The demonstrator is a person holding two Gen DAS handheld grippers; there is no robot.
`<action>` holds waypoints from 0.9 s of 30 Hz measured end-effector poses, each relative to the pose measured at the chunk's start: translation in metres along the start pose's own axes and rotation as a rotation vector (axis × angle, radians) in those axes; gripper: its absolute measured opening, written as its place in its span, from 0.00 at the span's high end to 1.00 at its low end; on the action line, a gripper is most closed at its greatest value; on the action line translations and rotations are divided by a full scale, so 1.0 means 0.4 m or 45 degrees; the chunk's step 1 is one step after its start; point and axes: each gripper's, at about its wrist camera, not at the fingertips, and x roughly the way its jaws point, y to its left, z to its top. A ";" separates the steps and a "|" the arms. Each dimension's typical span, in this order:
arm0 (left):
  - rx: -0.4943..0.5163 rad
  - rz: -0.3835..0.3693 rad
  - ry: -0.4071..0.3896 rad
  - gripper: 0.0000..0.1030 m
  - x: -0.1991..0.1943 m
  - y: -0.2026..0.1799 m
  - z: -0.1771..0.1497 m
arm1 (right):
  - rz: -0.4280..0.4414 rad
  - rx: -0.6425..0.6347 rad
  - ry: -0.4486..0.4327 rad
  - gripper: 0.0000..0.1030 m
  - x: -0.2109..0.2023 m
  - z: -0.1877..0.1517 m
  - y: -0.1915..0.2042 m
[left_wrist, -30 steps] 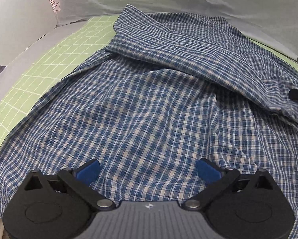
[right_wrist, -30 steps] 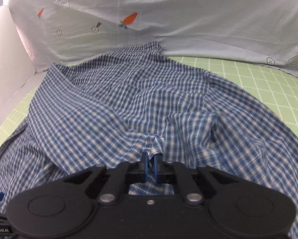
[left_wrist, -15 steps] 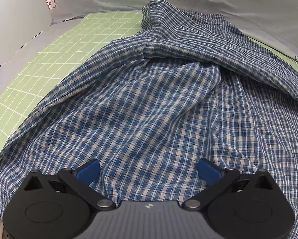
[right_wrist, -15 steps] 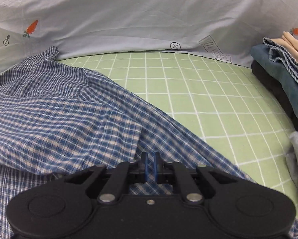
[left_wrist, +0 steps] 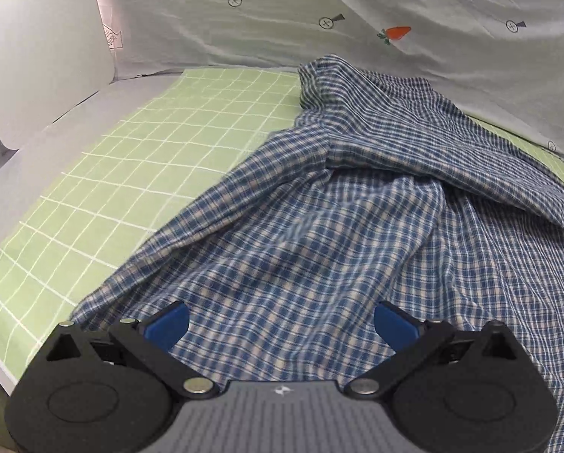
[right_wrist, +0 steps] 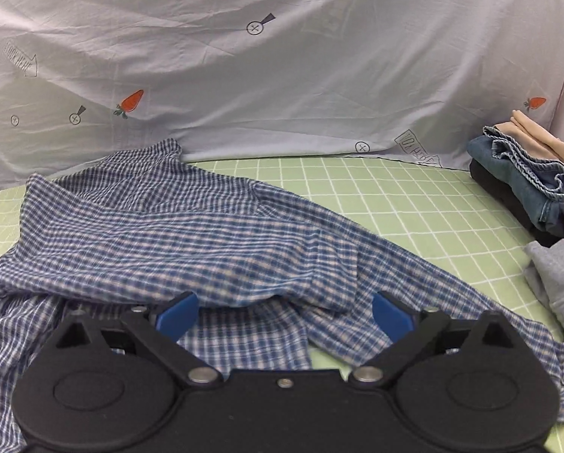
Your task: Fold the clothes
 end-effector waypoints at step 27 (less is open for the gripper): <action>0.292 -0.234 0.001 0.00 0.010 0.758 0.115 | 0.284 0.103 0.262 0.51 -0.187 -0.262 0.966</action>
